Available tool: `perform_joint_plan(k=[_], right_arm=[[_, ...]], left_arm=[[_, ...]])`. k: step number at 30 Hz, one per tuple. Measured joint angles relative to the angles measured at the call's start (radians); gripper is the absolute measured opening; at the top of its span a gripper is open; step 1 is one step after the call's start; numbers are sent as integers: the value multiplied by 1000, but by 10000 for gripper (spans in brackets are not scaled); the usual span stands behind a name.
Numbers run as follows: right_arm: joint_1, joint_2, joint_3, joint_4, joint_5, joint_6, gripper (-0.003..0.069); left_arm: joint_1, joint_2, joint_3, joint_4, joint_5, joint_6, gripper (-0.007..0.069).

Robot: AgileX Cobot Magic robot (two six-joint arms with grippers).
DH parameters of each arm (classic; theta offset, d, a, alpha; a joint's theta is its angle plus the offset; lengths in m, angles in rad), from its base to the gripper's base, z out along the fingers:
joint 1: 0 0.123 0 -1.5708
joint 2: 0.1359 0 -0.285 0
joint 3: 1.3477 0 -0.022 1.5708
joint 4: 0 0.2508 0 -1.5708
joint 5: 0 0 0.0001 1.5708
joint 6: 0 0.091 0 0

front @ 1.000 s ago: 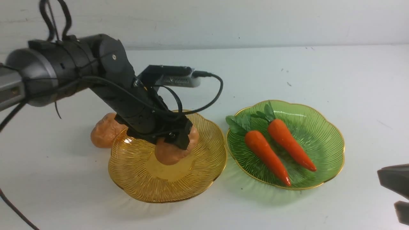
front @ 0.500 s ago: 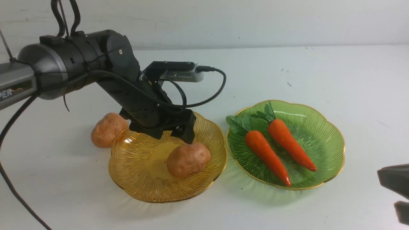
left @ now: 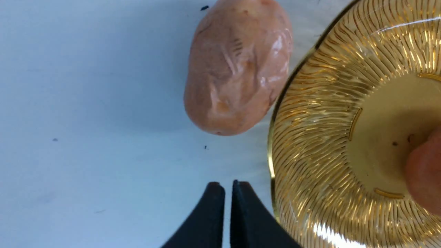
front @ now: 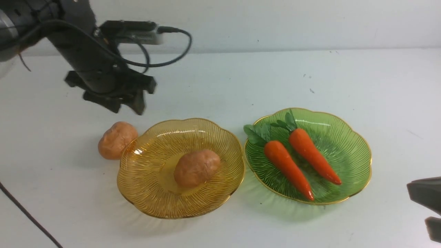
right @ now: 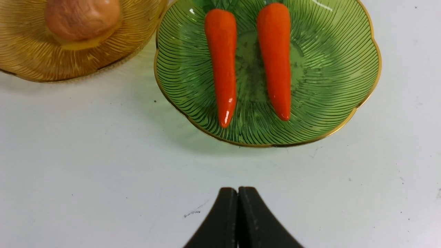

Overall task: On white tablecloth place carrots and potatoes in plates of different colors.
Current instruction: 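Put the potatoes from the left side into the left plate with the left gripper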

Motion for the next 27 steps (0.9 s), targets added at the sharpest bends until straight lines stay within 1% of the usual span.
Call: perform_joint_plan(k=[1, 3, 6, 9, 11, 14, 17, 22, 24, 27], right_arm=[[0, 0, 0, -1, -1, 0, -15], [0, 0, 0, -1, -2, 0, -15], [0, 0, 0, -2, -2, 0, -15], [0, 0, 0, -2, -2, 0, -15], [0, 0, 0, -2, -2, 0, -15], [0, 0, 0, -3, -2, 0, -15], [0, 0, 0, -3, -2, 0, -15], [0, 0, 0, -12, -3, 0, -15], [0, 0, 0, -18, -4, 0, -15], [0, 0, 0, -21, -5, 0, -15]], left_arm=[[-2, 23, 0, -13, -2, 0, 34], [-6, 55, 0, -30, -24, 1, 90], [-8, 86, 0, -40, -119, 7, 254], [-8, 102, -1, -33, -217, 10, 441], [-8, 113, -1, -32, -248, 11, 518], [-8, 136, -1, -33, -270, 11, 609], [-8, 165, -1, -34, -268, 11, 655], [-8, 218, -1, -34, -263, 11, 668], [-8, 235, -1, -35, -265, 11, 650], [-8, 247, -3, -34, -266, 4, 582]])
